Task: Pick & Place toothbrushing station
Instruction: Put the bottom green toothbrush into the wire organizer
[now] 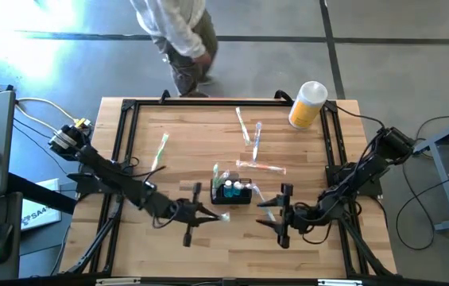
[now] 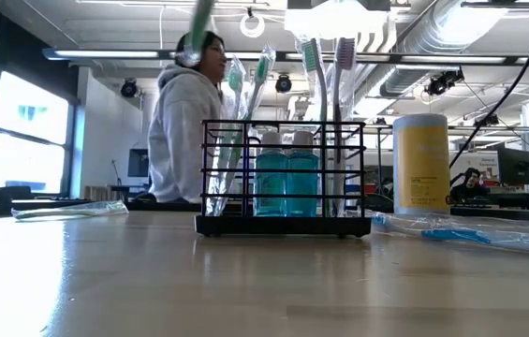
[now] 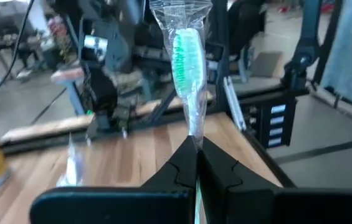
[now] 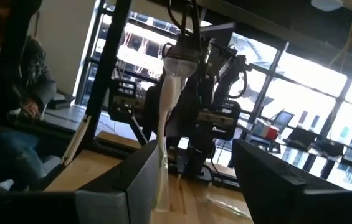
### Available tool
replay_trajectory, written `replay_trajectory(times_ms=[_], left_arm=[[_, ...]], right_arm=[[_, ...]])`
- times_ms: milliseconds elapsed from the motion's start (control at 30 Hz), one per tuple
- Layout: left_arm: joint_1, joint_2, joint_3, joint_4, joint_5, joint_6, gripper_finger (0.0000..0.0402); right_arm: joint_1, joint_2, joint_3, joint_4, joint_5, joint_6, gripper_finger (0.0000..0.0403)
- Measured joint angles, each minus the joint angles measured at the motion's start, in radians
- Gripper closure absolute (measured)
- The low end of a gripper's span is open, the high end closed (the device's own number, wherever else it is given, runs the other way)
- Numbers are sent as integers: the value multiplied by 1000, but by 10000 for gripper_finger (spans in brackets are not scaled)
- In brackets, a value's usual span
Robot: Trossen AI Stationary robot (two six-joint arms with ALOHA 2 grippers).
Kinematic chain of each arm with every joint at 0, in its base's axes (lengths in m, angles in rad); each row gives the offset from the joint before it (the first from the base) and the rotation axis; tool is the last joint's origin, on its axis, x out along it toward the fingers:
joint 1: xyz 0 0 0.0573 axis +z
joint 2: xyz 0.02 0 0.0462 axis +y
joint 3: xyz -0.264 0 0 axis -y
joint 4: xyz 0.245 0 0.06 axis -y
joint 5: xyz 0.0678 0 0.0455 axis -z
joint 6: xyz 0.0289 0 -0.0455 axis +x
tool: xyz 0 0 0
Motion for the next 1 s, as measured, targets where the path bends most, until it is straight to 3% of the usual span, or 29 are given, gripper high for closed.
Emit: replay_trajectory(times_ms=[333, 467, 767, 1000], left_arm=[[117, 102, 0, 184, 130, 27, 402], [147, 142, 1, 232, 158, 27, 402], [194, 198, 49, 238, 200, 27, 402], [198, 230, 86, 220, 196, 63, 402]], right_arm=[[-66, 0, 23, -48, -29, 87, 209], [-104, 1, 23, -60, -102, 142, 209], [-189, 2, 22, -101, -208, 283, 209], [-215, 2, 22, -135, -263, 290, 209]])
